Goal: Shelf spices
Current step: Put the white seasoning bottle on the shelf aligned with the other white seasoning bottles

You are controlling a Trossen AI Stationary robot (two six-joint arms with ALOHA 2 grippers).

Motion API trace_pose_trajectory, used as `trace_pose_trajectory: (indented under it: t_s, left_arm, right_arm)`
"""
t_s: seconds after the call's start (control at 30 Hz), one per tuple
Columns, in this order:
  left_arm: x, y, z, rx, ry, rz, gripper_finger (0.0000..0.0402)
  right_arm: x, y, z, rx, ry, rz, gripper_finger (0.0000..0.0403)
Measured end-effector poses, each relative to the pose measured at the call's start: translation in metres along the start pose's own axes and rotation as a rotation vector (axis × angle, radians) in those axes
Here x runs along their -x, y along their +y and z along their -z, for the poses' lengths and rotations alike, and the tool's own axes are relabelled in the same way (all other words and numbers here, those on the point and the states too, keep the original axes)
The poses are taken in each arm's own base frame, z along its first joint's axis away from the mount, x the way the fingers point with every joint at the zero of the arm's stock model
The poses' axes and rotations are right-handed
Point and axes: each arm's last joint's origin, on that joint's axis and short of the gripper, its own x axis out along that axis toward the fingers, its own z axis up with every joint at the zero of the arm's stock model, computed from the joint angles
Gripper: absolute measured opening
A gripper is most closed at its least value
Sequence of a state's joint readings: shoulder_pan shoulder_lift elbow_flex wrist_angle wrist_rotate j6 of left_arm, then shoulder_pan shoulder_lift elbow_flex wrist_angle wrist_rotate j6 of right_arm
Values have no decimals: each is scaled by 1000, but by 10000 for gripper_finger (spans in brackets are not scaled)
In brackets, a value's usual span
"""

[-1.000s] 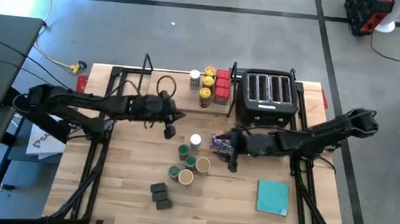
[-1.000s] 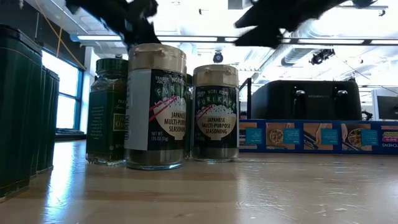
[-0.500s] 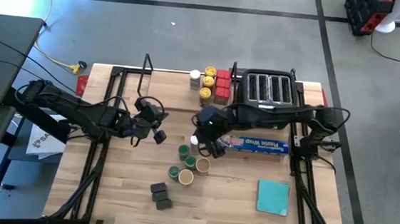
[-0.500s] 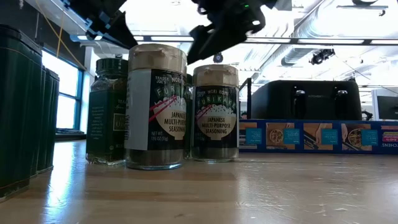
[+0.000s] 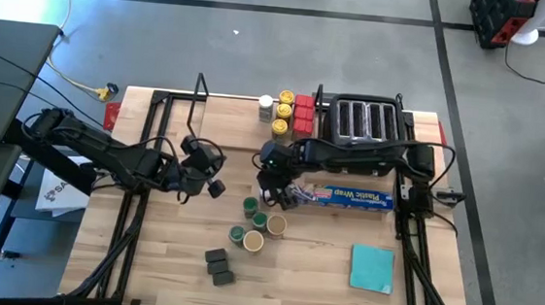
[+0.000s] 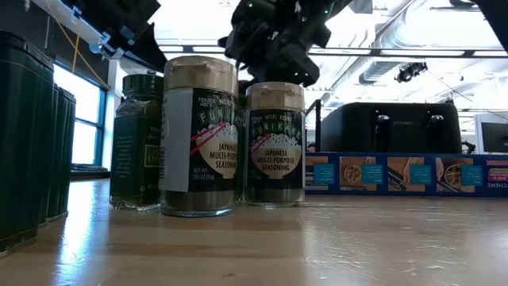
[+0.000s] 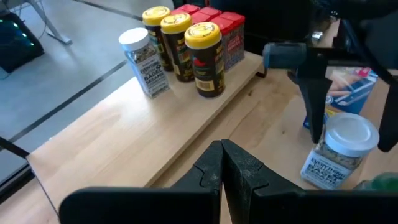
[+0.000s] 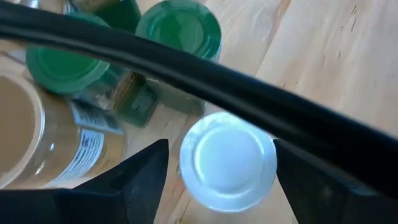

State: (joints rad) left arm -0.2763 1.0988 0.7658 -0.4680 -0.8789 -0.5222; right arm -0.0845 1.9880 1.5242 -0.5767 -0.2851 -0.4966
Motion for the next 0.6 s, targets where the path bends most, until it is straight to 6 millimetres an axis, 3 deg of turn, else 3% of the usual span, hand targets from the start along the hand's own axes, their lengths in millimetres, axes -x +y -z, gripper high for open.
trace_pose_trajectory:
  t_s: [0.23,0.4,0.6]
  left_arm:
    - [0,1,-1,-17,-13,-23,1]
    - [0,1,-1,-17,-13,-21,1]
    - [0,2,-1,-22,-31,-62,1]
  right_arm:
    - [-5,-5,-3,-37,-24,67,192]
    - [0,-12,-11,-132,-56,168,192]
    - [25,-30,-27,-322,-93,305,192]
